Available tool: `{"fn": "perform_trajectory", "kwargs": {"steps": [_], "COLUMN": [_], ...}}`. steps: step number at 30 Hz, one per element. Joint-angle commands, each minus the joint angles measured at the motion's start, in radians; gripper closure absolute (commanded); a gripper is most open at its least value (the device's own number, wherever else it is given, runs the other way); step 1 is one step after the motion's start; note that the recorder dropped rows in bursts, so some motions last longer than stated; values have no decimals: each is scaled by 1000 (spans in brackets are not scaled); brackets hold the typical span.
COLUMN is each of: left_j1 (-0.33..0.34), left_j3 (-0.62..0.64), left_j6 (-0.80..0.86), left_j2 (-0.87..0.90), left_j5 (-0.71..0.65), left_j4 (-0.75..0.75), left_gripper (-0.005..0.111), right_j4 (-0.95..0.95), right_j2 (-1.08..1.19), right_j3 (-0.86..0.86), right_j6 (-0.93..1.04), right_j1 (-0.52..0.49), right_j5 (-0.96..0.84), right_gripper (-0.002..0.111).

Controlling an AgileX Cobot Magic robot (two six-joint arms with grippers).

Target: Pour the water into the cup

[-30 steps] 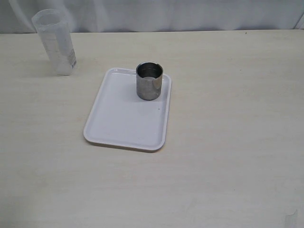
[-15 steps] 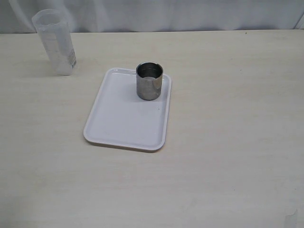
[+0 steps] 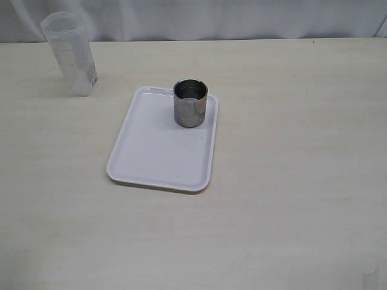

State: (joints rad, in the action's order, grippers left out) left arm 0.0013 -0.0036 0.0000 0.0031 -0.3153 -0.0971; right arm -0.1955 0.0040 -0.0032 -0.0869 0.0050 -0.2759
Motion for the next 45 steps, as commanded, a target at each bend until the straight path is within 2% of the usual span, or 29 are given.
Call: {"fn": "perform_trajectory", "kwargs": {"steps": [1,30,33,35,37,38,39,40,43,44,45], "left_j1": [3,3,3,3,3,3,3,3,3,3,3], "left_j3": [4,4,4,4,4,4,4,4,4,4,4], "left_j6": [0,0,0,0,0,0,0,0,0,0,0], "left_j2": [-3,-3,-3,-3,-3,-3,-3,-3,-3,-3,-3], "left_j5": [3,3,3,3,3,2,2,2,2,2,2], "left_j4": [3,3,3,3,3,1,1,1,1,1,1], "left_gripper": [107,107,107,107,107,107,107,107,107,107,107], "right_j4": [20,50,50,50,50,48,48,48,48,48,46], "right_j2": [-4,-4,-4,-4,-4,-4,-4,-4,-4,-4,-4], "right_j3": [3,3,3,3,3,3,3,3,3,3,3], "right_j6": [14,-3,-12,-14,-9,4,9,9,9,9,7], "right_j1": [-1,-1,-1,-1,-1,-1,-1,-1,-1,-1,-1], "right_j5": [-29,-62,-64,-64,-66,-66,-66,-66,-66,-66,-66], "right_gripper": [-1,-1,1,8,27,44,52,66,96,104,104]}}
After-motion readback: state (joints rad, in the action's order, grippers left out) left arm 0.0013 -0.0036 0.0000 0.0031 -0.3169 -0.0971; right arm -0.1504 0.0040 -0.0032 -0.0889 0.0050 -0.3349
